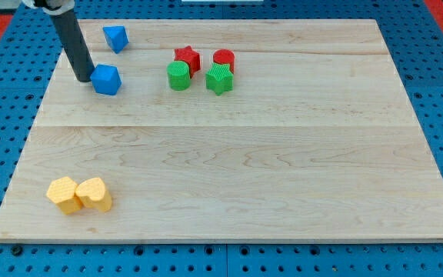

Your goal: Push the blue cube to the bottom of the blue triangle

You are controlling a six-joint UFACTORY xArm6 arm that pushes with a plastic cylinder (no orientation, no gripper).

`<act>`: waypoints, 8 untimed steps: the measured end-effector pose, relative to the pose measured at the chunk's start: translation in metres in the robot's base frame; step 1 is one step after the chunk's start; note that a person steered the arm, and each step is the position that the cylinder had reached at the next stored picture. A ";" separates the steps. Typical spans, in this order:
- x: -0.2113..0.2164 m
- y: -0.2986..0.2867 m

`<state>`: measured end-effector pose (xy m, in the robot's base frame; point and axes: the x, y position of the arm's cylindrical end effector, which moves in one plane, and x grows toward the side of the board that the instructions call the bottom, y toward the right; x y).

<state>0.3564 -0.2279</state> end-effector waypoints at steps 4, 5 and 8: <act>-0.027 0.038; -0.027 0.029; 0.013 0.062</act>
